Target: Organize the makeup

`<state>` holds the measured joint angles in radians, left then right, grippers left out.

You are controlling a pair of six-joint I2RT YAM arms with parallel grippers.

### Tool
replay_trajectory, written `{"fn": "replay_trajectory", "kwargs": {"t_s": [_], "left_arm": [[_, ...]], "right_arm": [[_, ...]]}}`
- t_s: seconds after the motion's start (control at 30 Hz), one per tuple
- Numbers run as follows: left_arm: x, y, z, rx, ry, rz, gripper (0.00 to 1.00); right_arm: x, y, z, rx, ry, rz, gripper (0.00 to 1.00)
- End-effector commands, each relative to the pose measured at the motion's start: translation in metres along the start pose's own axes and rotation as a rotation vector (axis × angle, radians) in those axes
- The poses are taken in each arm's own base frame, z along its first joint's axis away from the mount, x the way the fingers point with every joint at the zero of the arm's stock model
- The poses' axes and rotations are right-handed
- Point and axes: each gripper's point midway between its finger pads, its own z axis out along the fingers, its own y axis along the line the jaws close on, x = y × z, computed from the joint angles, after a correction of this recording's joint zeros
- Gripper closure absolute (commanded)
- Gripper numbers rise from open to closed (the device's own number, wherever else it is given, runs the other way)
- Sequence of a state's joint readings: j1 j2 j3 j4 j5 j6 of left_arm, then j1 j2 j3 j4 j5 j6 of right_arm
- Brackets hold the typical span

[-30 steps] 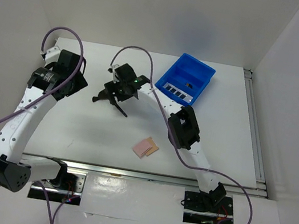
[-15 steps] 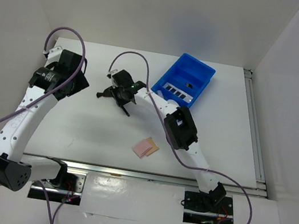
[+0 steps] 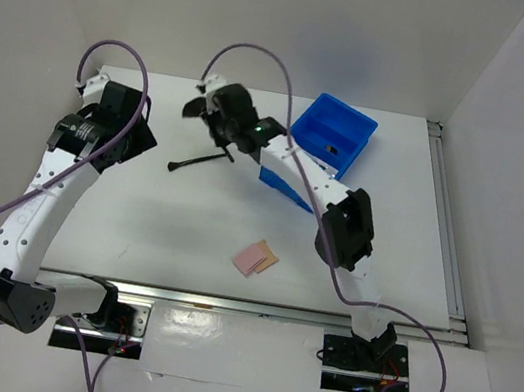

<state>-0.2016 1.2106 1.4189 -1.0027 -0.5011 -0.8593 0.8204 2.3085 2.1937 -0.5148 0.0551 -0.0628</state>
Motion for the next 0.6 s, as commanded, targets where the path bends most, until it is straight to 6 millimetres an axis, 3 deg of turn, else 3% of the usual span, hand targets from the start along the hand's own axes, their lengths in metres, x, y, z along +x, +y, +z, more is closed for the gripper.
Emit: {"fn": "replay_trajectory", "kwargs": {"t_s": [0.0,0.03,0.1,0.27,0.4,0.57], "left_arm": [[-0.018,0.0,-0.008,0.001,-0.054,-0.008,0.24],[-0.018,0.0,-0.008,0.001,-0.054,-0.008,0.24],[-0.017,0.0,-0.006,0.002,-0.055,0.005,0.24],[-0.011,-0.006,-0.003,0.03,-0.034,0.022,0.24],[-0.011,-0.004,0.0,0.021,-0.04,0.022,0.24],[-0.008,-0.003,0.002,0.016,-0.034,0.026,0.24]], "right_arm": [[-0.077,-0.096,-0.054,0.21,-0.211,0.005,0.97],[-0.073,-0.126,-0.058,0.277,-0.199,-0.002,0.97],[-0.072,-0.162,-0.066,0.388,-0.201,-0.004,0.98],[-0.033,-0.262,-0.093,0.663,-0.138,-0.021,1.0],[-0.001,-0.309,-0.114,0.772,-0.132,-0.006,1.0],[0.033,-0.343,-0.113,0.862,-0.051,-0.1,1.0]]}}
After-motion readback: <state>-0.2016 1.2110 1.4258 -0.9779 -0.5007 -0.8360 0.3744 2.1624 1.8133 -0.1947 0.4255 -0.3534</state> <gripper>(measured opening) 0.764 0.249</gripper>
